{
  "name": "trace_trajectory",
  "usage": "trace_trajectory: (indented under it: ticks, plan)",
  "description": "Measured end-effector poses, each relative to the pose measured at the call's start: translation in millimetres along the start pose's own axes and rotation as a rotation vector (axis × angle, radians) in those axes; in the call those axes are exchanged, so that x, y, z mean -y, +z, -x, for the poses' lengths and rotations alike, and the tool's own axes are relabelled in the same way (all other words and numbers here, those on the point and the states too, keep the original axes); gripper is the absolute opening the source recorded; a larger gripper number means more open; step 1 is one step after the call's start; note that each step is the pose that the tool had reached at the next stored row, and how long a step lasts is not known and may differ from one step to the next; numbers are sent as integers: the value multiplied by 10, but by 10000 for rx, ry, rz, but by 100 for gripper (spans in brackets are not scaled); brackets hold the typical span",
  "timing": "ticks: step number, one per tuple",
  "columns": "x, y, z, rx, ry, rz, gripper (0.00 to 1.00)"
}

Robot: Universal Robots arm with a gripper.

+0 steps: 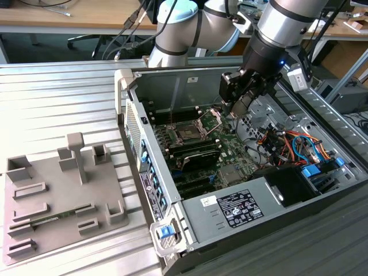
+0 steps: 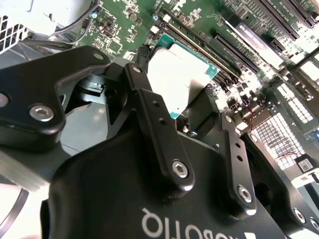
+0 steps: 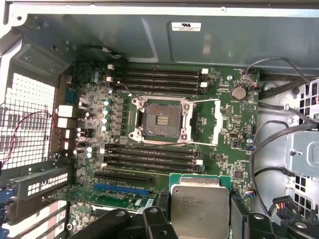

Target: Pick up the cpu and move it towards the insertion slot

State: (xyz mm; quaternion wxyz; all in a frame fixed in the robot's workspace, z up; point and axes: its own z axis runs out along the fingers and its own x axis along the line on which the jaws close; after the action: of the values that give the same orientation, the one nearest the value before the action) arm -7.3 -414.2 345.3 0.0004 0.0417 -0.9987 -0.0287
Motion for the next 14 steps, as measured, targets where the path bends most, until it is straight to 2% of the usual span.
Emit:
trace_trajectory:
  ticks: [14]
  plan:
    - [-89,18,21,1,0,1,55]
